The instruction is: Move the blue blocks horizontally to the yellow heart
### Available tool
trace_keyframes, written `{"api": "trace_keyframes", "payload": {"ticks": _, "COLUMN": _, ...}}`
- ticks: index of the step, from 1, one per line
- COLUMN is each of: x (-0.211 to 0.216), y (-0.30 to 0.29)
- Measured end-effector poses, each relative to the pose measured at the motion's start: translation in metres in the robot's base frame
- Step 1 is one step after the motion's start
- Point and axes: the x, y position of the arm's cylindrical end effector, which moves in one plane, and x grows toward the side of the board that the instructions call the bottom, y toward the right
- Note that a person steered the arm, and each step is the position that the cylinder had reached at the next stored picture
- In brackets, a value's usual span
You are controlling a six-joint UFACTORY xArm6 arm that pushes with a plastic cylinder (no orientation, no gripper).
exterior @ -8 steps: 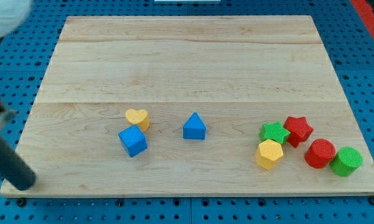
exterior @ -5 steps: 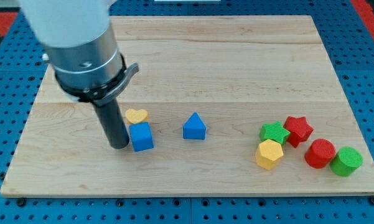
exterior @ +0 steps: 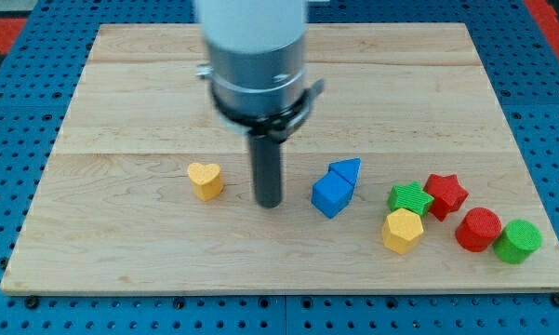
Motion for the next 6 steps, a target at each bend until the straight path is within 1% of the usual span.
{"api": "trace_keyframes", "payload": {"ticks": 1, "x": -0.01, "y": 0.062}}
{"api": "trace_keyframes", "payload": {"ticks": 2, "x": 0.003, "y": 0.046}}
{"api": "trace_keyframes", "payload": {"ticks": 3, "x": -0.026, "y": 0.048}}
{"api": "trace_keyframes", "payload": {"ticks": 4, "x": -0.034, "y": 0.031}}
{"api": "trace_keyframes", "payload": {"ticks": 5, "x": 0.006, "y": -0.028}}
{"api": "trace_keyframes", "payload": {"ticks": 6, "x": 0.028, "y": -0.114}}
